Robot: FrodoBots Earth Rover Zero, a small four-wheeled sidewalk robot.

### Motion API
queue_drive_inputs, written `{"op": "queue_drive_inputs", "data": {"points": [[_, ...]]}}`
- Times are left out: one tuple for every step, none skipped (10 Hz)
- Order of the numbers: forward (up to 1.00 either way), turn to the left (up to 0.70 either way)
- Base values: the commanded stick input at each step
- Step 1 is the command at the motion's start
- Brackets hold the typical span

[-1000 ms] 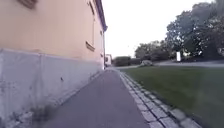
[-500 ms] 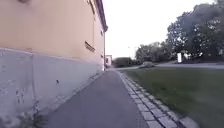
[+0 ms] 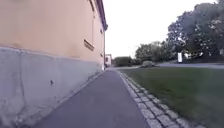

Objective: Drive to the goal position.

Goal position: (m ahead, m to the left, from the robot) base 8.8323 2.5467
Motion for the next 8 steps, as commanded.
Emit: {"op": "queue_drive_inputs", "data": {"points": [[0.5, 0.0], [0.5, 0.0], [0.5, 0.0], [0.5, 0.0], [0.5, 0.0], [0.5, 0.0], [0.5, 0.0], [0.5, -0.24]]}}
